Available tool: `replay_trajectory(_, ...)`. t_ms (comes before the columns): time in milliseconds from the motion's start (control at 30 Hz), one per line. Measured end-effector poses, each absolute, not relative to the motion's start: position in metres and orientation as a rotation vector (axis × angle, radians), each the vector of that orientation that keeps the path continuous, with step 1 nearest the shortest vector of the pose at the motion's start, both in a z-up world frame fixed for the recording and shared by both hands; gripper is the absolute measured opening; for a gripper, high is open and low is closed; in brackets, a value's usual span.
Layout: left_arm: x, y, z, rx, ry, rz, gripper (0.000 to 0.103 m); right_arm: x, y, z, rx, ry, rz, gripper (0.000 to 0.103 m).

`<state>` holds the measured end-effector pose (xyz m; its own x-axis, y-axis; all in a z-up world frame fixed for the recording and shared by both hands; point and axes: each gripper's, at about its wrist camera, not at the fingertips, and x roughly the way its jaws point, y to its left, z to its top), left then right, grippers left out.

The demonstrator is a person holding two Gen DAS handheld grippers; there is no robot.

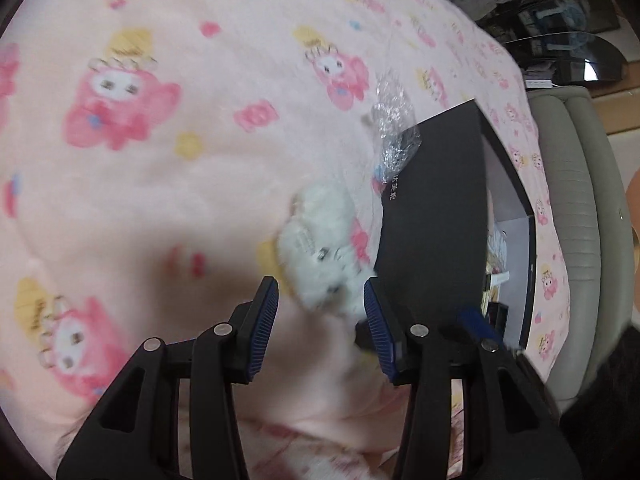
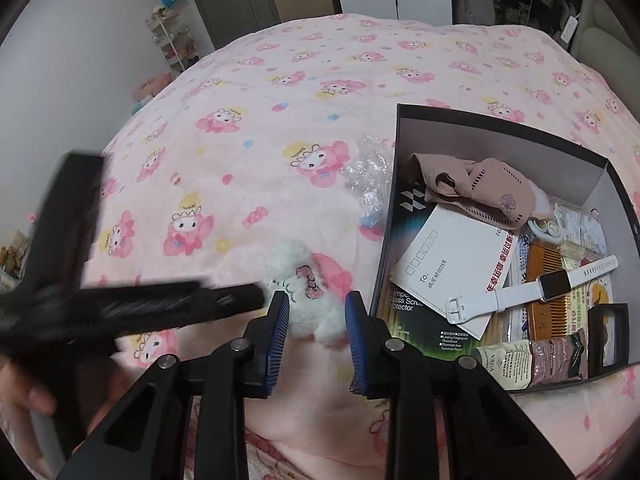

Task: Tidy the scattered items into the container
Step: 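Move the left gripper out of the box to the white plush toy, then grasp the white plush keychain toy with the left gripper and lift it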

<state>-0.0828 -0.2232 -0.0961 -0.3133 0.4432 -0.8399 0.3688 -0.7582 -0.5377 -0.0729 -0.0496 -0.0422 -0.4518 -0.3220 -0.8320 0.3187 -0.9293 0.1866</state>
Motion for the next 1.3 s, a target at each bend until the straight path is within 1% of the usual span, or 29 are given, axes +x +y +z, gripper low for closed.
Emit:
replay_trajectory(67,-0.095,-0.217,-0.108,-1.848,-1.070,2.244,0.050,-0.072,-0.051,-0.042,1.363,0.011,-2.394,0.024)
replay_trajectory(100,-0.099,-0.216,-0.116,-1.877,-1.090,2.232,0.050,-0.072,-0.052,-0.043,1.367,0.028,-2.399,0.021)
replay_trajectory(133,-0.102,-0.215,-0.125,-1.922,-1.108,2.203,0.048,-0.072,-0.051,-0.042,1.363,0.032,-2.400,0.021)
replay_trajectory(167,-0.102,-0.216,-0.130,-1.940,-1.130,2.177,0.043,-0.072,-0.049,-0.042,1.366,0.009,-2.383,0.021)
replay_trajectory(200,-0.099,-0.218,-0.131,-1.926,-1.166,2.150,0.033,-0.073,-0.048,-0.041,1.375,-0.008,-2.372,0.021)
replay_trajectory(233,-0.096,-0.220,-0.125,-1.898,-1.170,2.178,0.028,-0.073,-0.046,-0.041,1.387,-0.033,-2.357,0.021)
replay_trajectory(333,-0.080,-0.227,-0.096,-1.830,-1.123,2.356,0.026,-0.071,-0.045,-0.039,1.397,-0.057,-2.335,0.021)
replay_trajectory(400,-0.062,-0.239,-0.081,-1.771,-1.194,2.393,0.026,-0.066,-0.051,-0.037,1.395,-0.056,-2.308,0.021)
replay_trajectory(467,-0.048,-0.253,-0.076,-1.754,-1.281,2.383,0.027,-0.062,-0.060,-0.038,1.415,-0.058,-2.257,0.022)
replay_trajectory(533,-0.040,-0.266,-0.080,-1.794,-1.315,2.345,0.033,-0.059,-0.073,-0.043,1.433,-0.073,-2.186,0.029)
replay_trajectory(567,-0.039,-0.270,-0.085,-1.827,-1.307,2.317,0.035,-0.059,-0.082,-0.049,1.455,-0.067,-2.152,0.034)
replay_trajectory(600,-0.037,-0.276,-0.091,-1.856,-1.330,2.288,0.039,-0.060,-0.090,-0.058,1.482,-0.061,-2.118,0.034)
replay_trajectory(667,-0.025,-0.294,-0.093,-1.855,-1.462,2.268,0.043,-0.066,-0.103,-0.076,1.561,-0.064,-2.066,0.034)
replay_trajectory(700,-0.021,-0.300,-0.089,-1.831,-1.472,2.303,0.048,-0.069,-0.105,-0.085,1.611,-0.078,-2.044,0.034)
replay_trajectory(733,-0.018,-0.308,-0.084,-1.803,-1.459,2.356,0.051,-0.071,-0.104,-0.091,1.638,-0.107,-2.027,0.034)
replay_trajectory(767,-0.016,-0.316,-0.080,-1.787,-1.430,2.413,0.052,-0.072,-0.103,-0.095,1.656,-0.138,-2.011,0.034)
replay_trajectory(833,-0.021,-0.325,-0.084,-1.804,-1.387,2.414,0.052,-0.074,-0.103,-0.101,1.676,-0.152,-1.998,0.036)
replay_trajectory(967,-0.047,-0.328,-0.109,-1.808,-1.379,2.234,0.052,-0.082,-0.109,-0.115,1.729,-0.153,-1.979,0.037)
replay_trajectory(1033,-0.059,-0.326,-0.112,-1.806,-1.365,2.219,0.052,-0.084,-0.112,-0.125,1.762,-0.169,-1.945,0.037)
replay_trajectory(1133,-0.077,-0.317,-0.118,-1.855,-1.264,2.209,0.052,-0.089,-0.117,-0.142,1.803,-0.202,-1.893,0.037)
replay_trajectory(1167,-0.082,-0.314,-0.121,-1.878,-1.231,2.195,0.051,-0.090,-0.117,-0.145,1.804,-0.206,-1.895,0.037)
replay_trajectory(1200,-0.083,-0.312,-0.123,-1.908,-1.205,2.193,0.046,-0.092,-0.118,-0.145,1.796,-0.209,-1.898,0.037)
replay_trajectory(1233,-0.083,-0.312,-0.126,-1.934,-1.191,2.201,0.034,-0.093,-0.119,-0.143,1.785,-0.213,-1.907,0.037)
replay_trajectory(1300,-0.079,-0.315,-0.126,-1.956,-1.185,2.207,0.032,-0.095,-0.117,-0.133,1.755,-0.207,-1.963,0.035)
